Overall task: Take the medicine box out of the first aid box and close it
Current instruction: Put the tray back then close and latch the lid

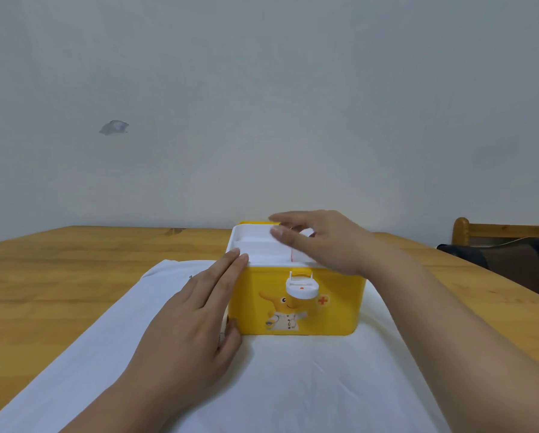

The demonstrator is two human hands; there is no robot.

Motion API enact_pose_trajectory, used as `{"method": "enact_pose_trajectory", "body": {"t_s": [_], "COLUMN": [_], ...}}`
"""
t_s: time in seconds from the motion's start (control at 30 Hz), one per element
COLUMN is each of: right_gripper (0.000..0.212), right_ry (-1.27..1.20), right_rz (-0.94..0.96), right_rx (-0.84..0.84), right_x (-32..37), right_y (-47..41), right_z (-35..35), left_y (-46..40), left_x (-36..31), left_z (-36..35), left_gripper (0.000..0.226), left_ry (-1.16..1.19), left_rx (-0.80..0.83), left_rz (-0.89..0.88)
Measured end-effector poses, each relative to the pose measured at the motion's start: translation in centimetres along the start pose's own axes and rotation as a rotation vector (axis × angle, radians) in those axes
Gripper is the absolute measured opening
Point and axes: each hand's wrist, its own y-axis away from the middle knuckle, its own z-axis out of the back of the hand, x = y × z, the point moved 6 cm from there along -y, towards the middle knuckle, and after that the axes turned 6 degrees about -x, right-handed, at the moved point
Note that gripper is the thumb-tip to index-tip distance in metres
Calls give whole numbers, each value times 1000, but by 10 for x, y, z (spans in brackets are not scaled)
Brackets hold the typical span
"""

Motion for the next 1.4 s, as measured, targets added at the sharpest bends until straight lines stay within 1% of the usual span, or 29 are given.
{"method": "enact_pose_trajectory", "body": {"t_s": [0.07, 0.1, 0.13, 0.17, 0.23, 0.27, 0.33, 0.4, 0.53, 0.63, 0.73, 1.0, 1.17, 1.4], "right_gripper": [51, 44, 41, 42, 48, 49, 45, 43, 43, 52, 55, 65, 67, 70], "right_ry": [-19, -4, 17, 25, -55, -150, -392, -563, -656, -761, -865, -1035, -1052, -893], "right_rz": [-68, -125, -193, -266, -424, -500, -635, -702, -719, -706, -687, -637, -636, -551], "right_rx": [-206, -302, -374, -412, -392, -358, -291, -266, -290, -300, -297, -307, -325, -392], "right_x": [-19, -32, -45, -57, -81, -90, -102, -110, -117, -113, -111, -108, -111, -119], "right_y": [-6, -8, -8, -8, -7, -6, -3, -1, -1, 4, 5, 5, 3, 0], "right_z": [14, 21, 26, 30, 28, 24, 12, 3, 1, 0, -3, -5, -5, 0], "left_y": [0, 0, 0, 1, 0, 0, 0, 0, 1, 1, 1, 2, 1, 2], "left_x": [-1, -1, -2, -2, -3, -3, -4, -4, -4, -4, -4, -3, -4, -3], "left_z": [1, 1, 2, 3, 4, 4, 3, 1, 0, 0, 2, 6, 5, 5], "left_gripper": [91, 91, 91, 91, 92, 93, 96, 98, 97, 97, 96, 100, 102, 105], "left_ry": [11, 16, 21, 27, 43, 49, 52, 56, 93, 112, 124, 102, 122, 136], "left_rx": [-2, -5, -8, -13, -21, -19, -4, 21, 46, 66, 59, 34, 45, 51], "left_rz": [6, 11, 17, 23, 39, 52, 85, 116, 137, 146, 153, 134, 132, 129]}}
